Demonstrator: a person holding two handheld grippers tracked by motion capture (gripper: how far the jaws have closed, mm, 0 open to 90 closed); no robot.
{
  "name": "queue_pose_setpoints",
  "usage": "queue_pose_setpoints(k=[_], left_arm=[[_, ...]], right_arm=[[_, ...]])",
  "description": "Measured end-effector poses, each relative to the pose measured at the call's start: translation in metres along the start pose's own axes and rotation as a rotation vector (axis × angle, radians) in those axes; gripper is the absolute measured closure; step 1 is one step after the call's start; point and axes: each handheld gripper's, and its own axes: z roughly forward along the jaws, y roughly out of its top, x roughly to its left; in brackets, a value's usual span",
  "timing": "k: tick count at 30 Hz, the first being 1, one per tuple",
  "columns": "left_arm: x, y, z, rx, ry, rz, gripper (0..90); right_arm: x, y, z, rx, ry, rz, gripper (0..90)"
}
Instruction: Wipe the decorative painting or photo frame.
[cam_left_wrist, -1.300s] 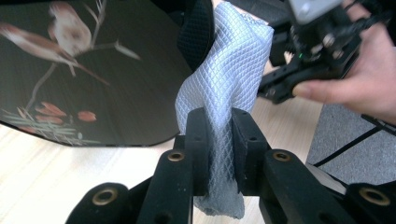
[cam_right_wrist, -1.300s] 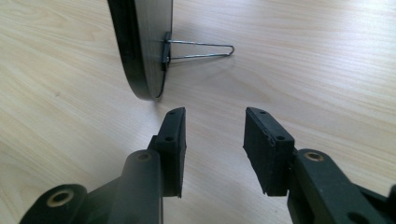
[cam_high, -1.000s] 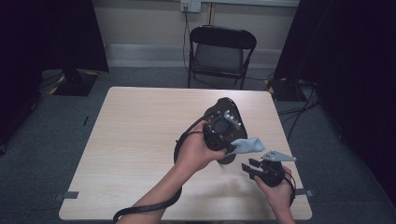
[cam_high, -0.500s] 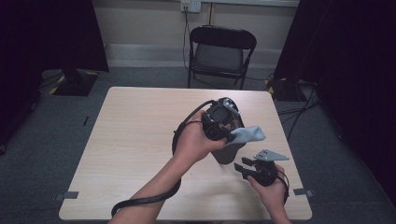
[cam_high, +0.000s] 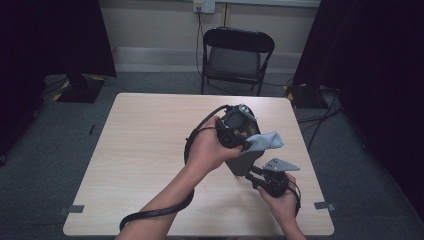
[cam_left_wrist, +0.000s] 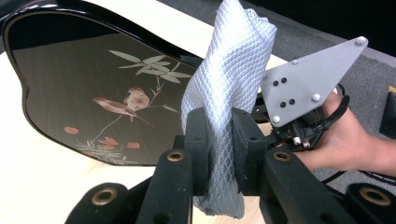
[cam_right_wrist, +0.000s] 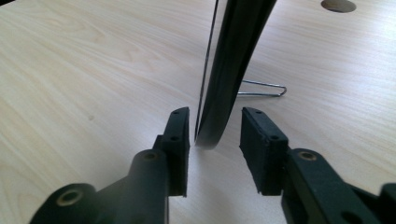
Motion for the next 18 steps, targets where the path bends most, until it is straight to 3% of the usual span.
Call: queue_pose_setpoints(k=[6, 18], left_arm=[[0.0012, -0.0009, -0.0028, 0.003, 0.005, -0.004, 78.4], [0.0091, -0.0001, -0.0085, -0.001, 0.024, -0.023, 78.4]], right_arm=[[0.0025, 0.0011, 0.0041, -0.006, -0.009, 0.025, 76.2], [0.0035, -0.0003, 0.0031, -0.007, 0.011, 0.078, 79.5]])
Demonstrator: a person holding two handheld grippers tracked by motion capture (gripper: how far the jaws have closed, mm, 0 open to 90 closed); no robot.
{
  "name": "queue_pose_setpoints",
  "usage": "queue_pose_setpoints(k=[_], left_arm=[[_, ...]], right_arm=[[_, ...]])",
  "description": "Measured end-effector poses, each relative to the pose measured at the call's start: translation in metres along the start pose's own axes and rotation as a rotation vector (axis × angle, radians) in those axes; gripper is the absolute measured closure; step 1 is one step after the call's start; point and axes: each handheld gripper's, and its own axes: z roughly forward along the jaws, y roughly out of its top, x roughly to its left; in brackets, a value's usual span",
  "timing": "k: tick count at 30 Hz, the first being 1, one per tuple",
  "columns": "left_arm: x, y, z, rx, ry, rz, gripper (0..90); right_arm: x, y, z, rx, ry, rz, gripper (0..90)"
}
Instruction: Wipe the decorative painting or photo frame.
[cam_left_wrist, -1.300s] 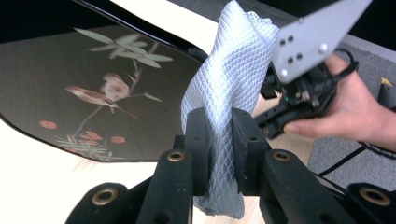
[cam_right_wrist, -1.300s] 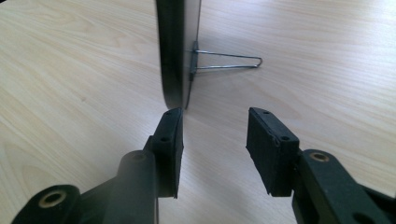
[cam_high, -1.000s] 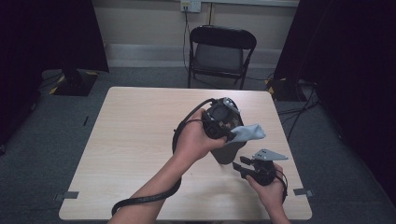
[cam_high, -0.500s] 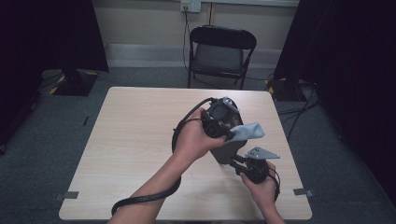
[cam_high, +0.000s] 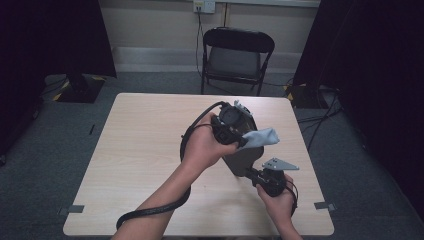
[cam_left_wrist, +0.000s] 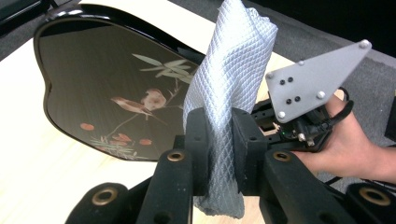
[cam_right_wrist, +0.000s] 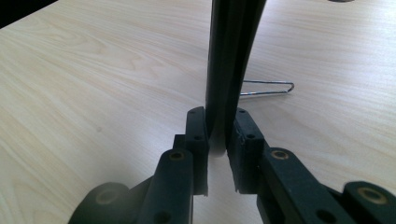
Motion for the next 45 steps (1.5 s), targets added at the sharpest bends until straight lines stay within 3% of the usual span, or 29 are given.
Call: queue_pose_setpoints(k=[8, 31, 37, 45], left_arm=[[0.007, 0.005, -0.003, -0.016, 0.023, -0.014, 78.4], [0.032, 0.013, -0.004, -0.067, 0.112, -0.107, 78.6], [0.039, 0.009, 0.000, -0.063, 0.129, -0.150, 78.7], [0.046, 0.007, 0.005, -0.057, 0.167, -0.172, 78.7]], right_arm=[[-0.005, -0.005, -0.007, 0.010, 0.029, 0.032, 79.6], [-0.012, -0.011, -0.025, 0.041, 0.061, 0.011, 79.6], [-0.013, -0.011, -0.027, 0.045, 0.060, 0.009, 79.6], [-0.014, -0.011, -0.028, 0.049, 0.061, 0.006, 79.6]])
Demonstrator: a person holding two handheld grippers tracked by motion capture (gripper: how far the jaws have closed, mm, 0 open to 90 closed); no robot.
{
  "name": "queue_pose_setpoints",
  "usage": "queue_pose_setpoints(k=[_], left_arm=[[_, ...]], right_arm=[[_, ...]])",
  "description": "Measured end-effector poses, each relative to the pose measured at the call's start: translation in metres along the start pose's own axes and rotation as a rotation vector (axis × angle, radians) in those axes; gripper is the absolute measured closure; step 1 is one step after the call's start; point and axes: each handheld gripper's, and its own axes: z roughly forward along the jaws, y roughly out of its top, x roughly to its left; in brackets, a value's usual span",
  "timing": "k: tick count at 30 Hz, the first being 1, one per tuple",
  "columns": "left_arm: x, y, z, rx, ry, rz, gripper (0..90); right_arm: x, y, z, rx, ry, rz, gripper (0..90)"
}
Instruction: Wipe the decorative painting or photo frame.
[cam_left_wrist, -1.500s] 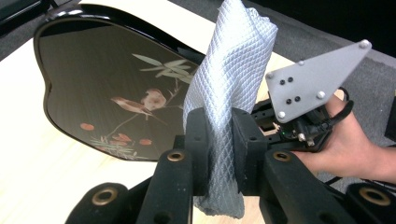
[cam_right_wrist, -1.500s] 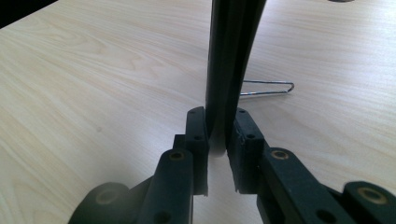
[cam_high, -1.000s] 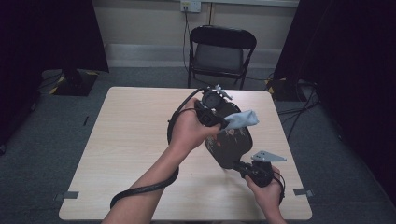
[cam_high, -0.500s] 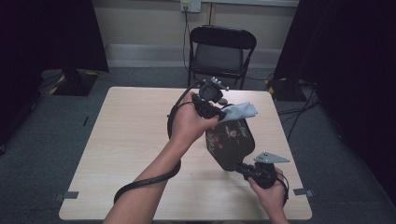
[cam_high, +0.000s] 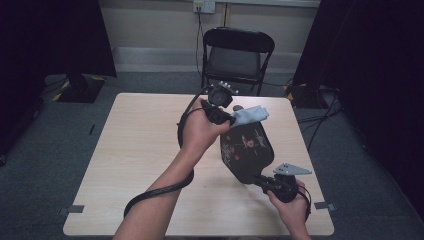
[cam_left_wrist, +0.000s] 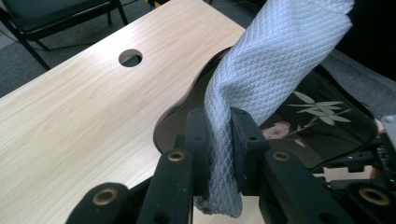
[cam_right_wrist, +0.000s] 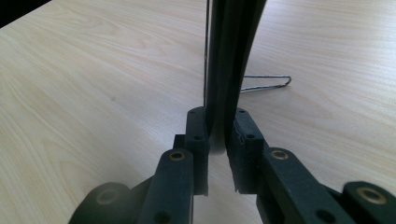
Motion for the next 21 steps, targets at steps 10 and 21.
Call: queue_pose_setpoints(k=[10, 21], left_arm=[[0.006, -0.004, 0.011, 0.012, 0.035, -0.035, 78.9], [0.012, -0.015, 0.023, 0.029, 0.047, -0.059, 78.9]], right_arm=[[0.000, 0.000, -0.001, 0.003, 0.001, 0.004, 79.7], [-0.001, 0.000, -0.001, 0.003, -0.001, 0.000, 79.6]])
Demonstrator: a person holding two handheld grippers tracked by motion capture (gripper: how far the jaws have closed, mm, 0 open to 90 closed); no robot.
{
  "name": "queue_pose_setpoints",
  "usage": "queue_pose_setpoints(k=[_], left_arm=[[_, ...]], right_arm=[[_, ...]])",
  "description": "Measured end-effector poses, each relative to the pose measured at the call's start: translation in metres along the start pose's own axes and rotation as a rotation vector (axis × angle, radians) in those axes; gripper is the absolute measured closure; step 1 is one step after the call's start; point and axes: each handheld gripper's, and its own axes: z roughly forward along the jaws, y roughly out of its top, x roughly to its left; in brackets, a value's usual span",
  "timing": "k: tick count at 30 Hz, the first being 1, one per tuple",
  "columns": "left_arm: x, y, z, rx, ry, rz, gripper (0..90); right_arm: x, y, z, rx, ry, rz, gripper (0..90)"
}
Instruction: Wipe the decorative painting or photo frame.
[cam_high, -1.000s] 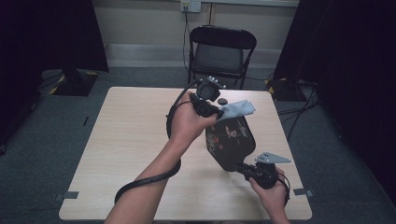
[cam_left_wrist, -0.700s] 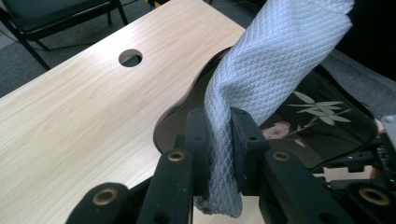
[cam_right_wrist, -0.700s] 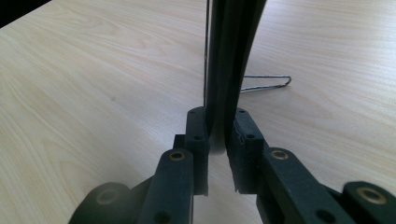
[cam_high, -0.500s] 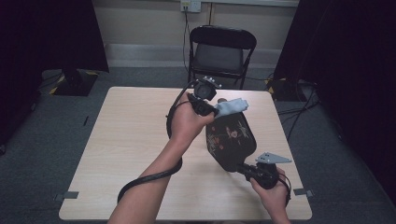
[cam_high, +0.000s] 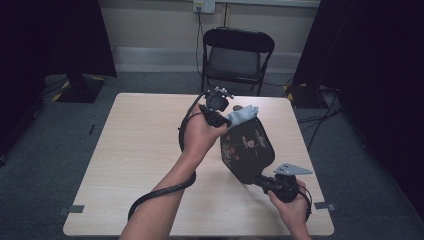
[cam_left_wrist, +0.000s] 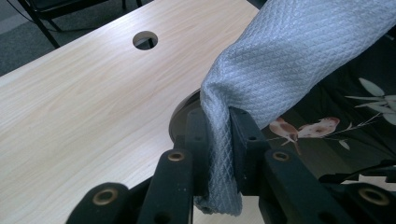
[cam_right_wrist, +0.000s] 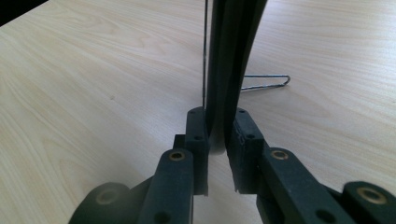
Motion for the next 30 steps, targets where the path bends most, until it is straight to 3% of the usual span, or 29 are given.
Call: queue_pose_setpoints(k=[30], left_arm=[[0.019, -0.036, 0.031, 0.069, 0.024, -0.076, 78.7]], right_arm=[[0.001, 0.000, 0.000, 0.000, 0.000, -0.005, 79.5]])
